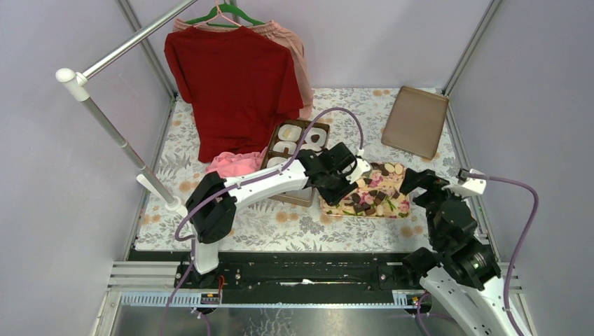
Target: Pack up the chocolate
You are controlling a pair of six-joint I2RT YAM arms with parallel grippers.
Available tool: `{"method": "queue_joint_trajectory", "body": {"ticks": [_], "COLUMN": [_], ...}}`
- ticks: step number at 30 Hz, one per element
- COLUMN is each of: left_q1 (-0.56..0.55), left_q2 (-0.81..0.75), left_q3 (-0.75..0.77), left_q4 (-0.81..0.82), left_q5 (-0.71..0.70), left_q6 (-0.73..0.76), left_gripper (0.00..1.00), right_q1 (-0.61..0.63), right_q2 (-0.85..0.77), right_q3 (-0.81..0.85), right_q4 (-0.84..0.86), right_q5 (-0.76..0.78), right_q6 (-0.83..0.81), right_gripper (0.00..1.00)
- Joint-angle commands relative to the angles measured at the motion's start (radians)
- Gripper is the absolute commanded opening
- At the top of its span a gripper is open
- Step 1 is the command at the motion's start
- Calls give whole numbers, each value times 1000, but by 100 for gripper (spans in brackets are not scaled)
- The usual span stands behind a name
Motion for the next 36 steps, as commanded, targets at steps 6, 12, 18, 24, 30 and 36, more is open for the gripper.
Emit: {"method": "queue_joint_trajectory", "body": {"ticks": [6,12,18,24,30,36], "left_q1": [-5,-7,-7,-5,-5,-5], "left_q2": [86,126,162,204,230,238], "left_q3": [94,98,121,167,197,219], "left_q4": [-86,-96,-93,-91,-92,-93], "left_q5": [20,39,67,39,36,58], "left_q6": [242,266,278,288,293,293], "left_gripper": [48,48,48,48,48,44], "right_q1": [4,4,4,4,3,4], "right_q2": [-134,-173,-191,-190,-190,-190], "right_q3": [38,7,2,0,-1,-2], "right_q4": [-26,-10,-8,-7,-3,-7], "right_q5": [148,157,184,179,182,179], "right_q6": [-118,-123,-125,-122,-123,-119], "right_gripper": [100,100,100,100,100,100]}}
